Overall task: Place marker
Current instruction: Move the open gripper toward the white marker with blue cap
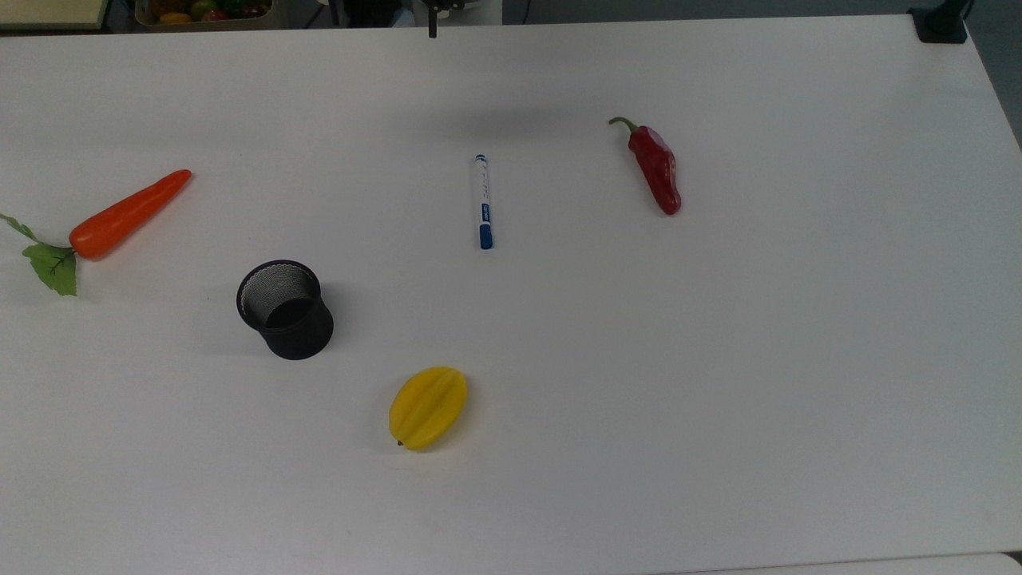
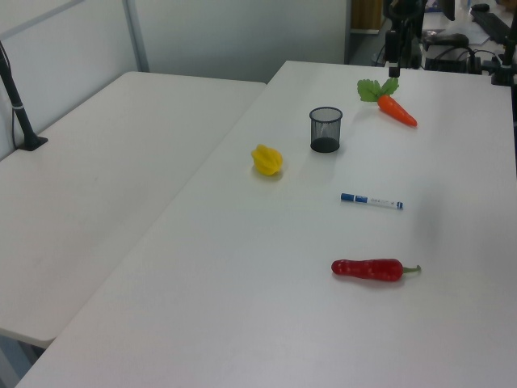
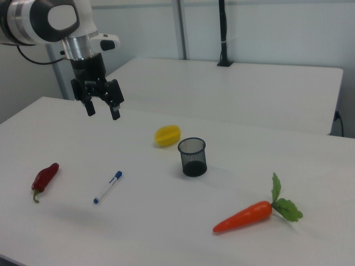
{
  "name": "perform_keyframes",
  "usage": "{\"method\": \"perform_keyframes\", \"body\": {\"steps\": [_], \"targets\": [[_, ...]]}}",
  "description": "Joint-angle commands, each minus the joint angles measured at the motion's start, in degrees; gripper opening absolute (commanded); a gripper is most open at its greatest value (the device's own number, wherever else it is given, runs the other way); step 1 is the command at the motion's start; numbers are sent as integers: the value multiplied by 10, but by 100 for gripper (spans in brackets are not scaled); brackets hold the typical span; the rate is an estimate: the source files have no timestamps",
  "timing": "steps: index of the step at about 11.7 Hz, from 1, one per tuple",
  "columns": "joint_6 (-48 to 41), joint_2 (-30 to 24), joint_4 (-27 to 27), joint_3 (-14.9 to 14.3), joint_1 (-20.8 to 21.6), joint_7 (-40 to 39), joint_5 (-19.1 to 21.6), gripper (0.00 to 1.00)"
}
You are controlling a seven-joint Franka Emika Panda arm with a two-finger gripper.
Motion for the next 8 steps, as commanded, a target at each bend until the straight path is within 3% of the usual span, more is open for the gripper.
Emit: {"method": "perform_keyframes", "body": {"steps": [1, 8], "targets": [[19, -7, -13, -2, 1, 0, -3, 100], [27, 3, -18, 0, 5, -7, 4, 100]]}}
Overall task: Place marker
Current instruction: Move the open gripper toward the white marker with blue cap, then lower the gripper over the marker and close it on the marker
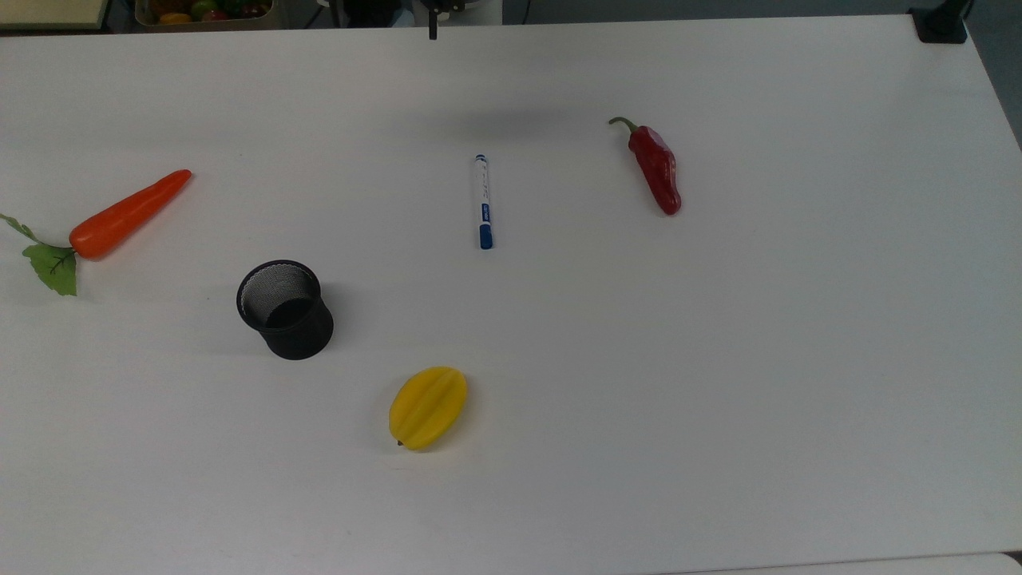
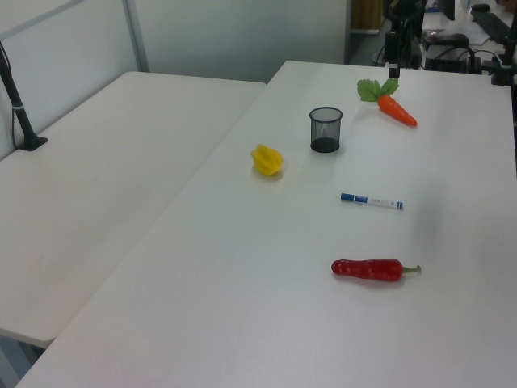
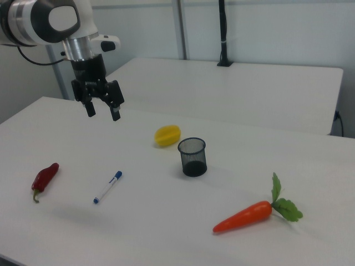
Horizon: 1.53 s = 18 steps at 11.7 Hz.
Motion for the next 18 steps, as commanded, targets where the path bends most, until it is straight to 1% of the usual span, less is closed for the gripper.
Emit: {"method": "perform_keyframes", "body": {"steps": [1, 3, 4, 5, 9, 11, 14, 16, 17, 18], "targets": [[47, 5, -27, 2, 8, -8, 4, 100], [87, 8, -58, 5, 9, -8, 5, 100], [107, 17, -73, 5, 14, -7, 5, 100], [134, 28, -92, 5, 28, 1, 5, 100], [252, 67, -161, 5, 45, 27, 4, 100], [277, 90, -171, 5, 45, 29, 4, 100], [315, 132, -172, 5, 46, 30, 4, 100], [341, 158, -170, 5, 49, 47, 4, 97], [365, 172, -170, 5, 57, 59, 4, 93], [372, 182, -167, 5, 58, 63, 3, 85]]}}
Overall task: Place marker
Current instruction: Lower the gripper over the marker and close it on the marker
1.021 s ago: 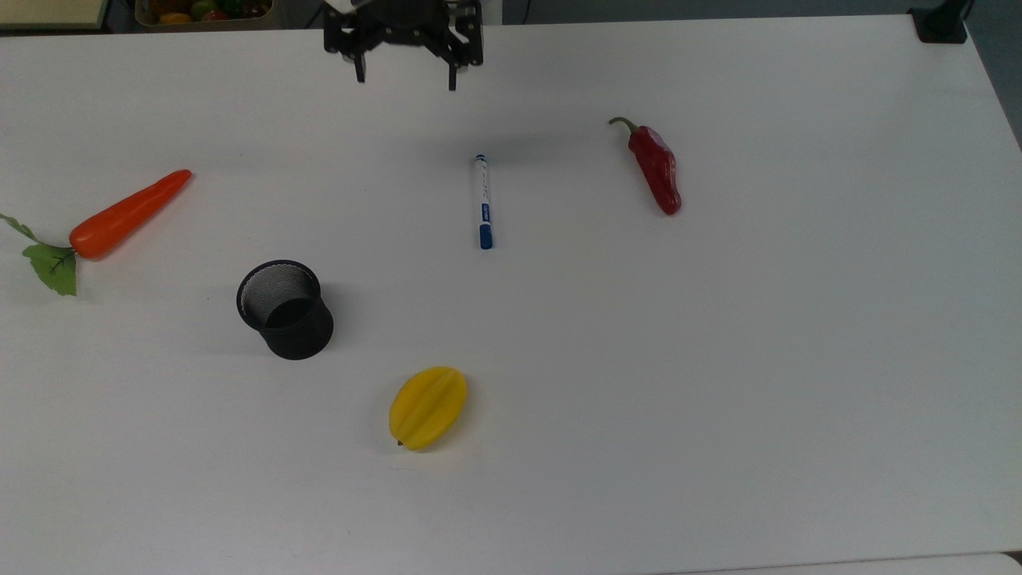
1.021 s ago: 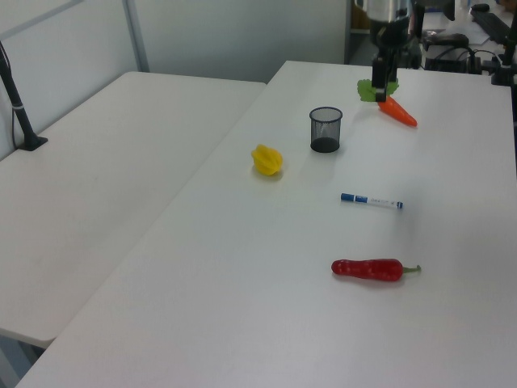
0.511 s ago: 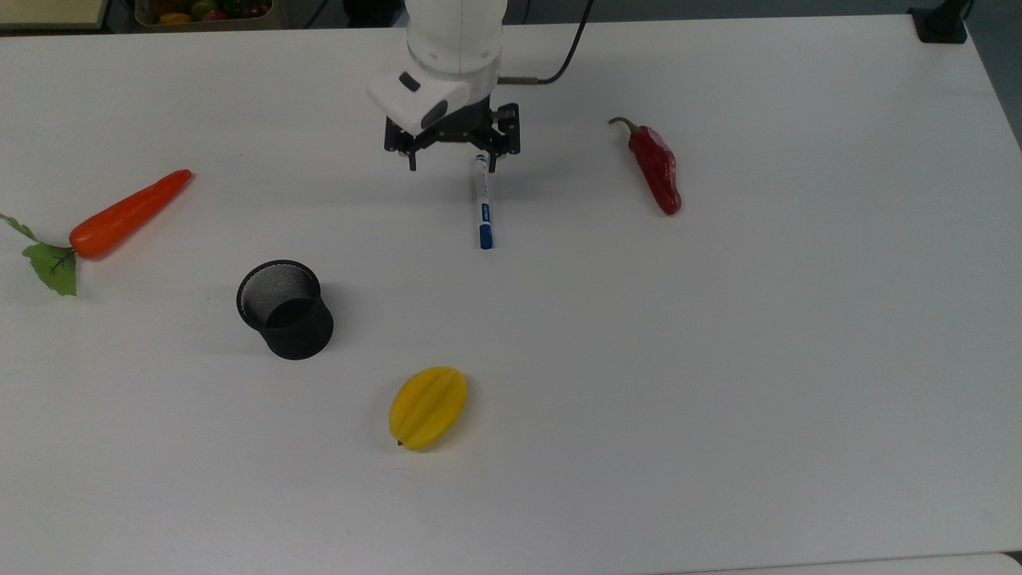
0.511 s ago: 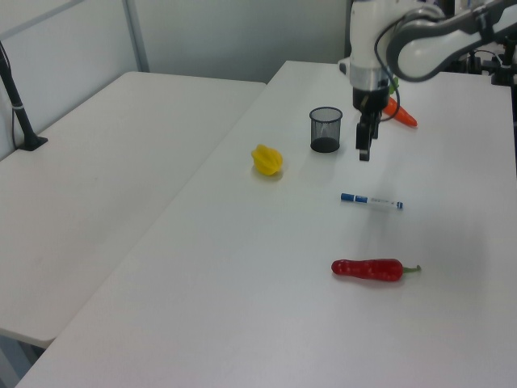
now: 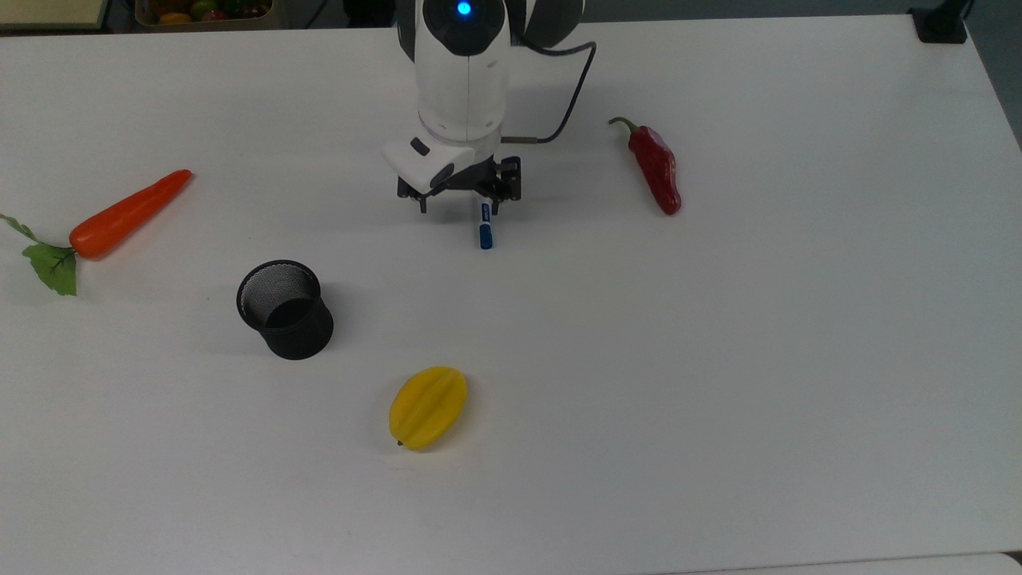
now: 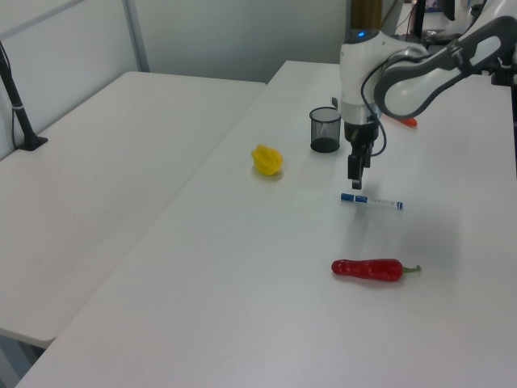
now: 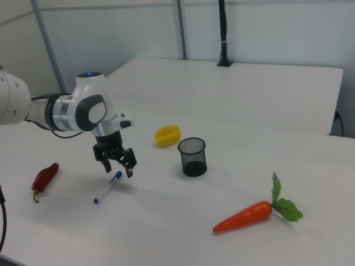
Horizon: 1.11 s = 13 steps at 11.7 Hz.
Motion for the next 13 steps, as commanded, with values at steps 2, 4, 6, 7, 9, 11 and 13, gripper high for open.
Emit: {"method": "perform_keyframes", "body": {"steps": [2, 4, 6, 7, 9, 11, 13], "targets": [[40, 23, -3, -4, 16, 27, 1, 63], [46, 29, -4, -4, 24, 33, 1, 45], [46, 34, -3, -4, 27, 34, 1, 26], [45, 34, -3, -4, 28, 34, 1, 17], [41, 30, -1, -4, 28, 34, 1, 1], [25, 16, 6, -4, 27, 35, 1, 1], [-38, 5, 41, -4, 24, 36, 2, 1]]}}
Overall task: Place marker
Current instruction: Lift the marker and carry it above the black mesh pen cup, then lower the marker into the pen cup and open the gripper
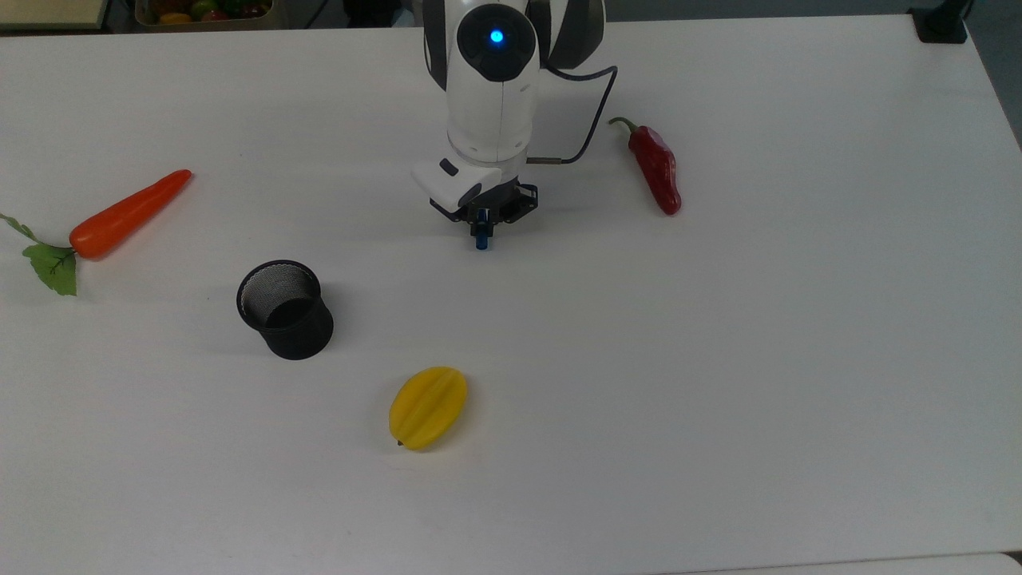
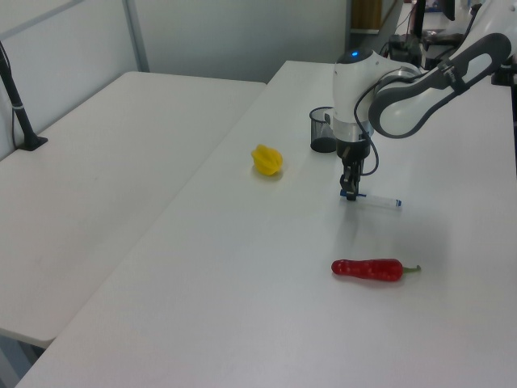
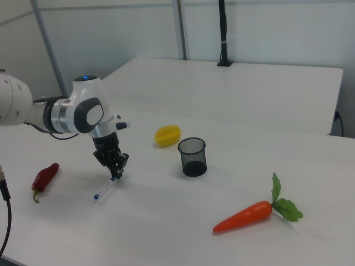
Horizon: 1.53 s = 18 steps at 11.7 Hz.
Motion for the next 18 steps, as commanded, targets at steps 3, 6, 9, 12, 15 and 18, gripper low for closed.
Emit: {"method": "perform_keyframes", "body": {"steps": [3, 6, 9, 12, 15, 18], "targets": [[-113, -39, 69, -12, 0, 26, 1, 1], [-126, -46, 125, -13, -34, 42, -5, 1], [-110, -41, 178, -13, -82, 42, -7, 1], [-1, -32, 180, -15, -129, 41, -8, 2], [129, -5, 179, -15, -158, 41, -9, 2], [228, 34, 178, -15, -171, 41, -32, 2]]}}
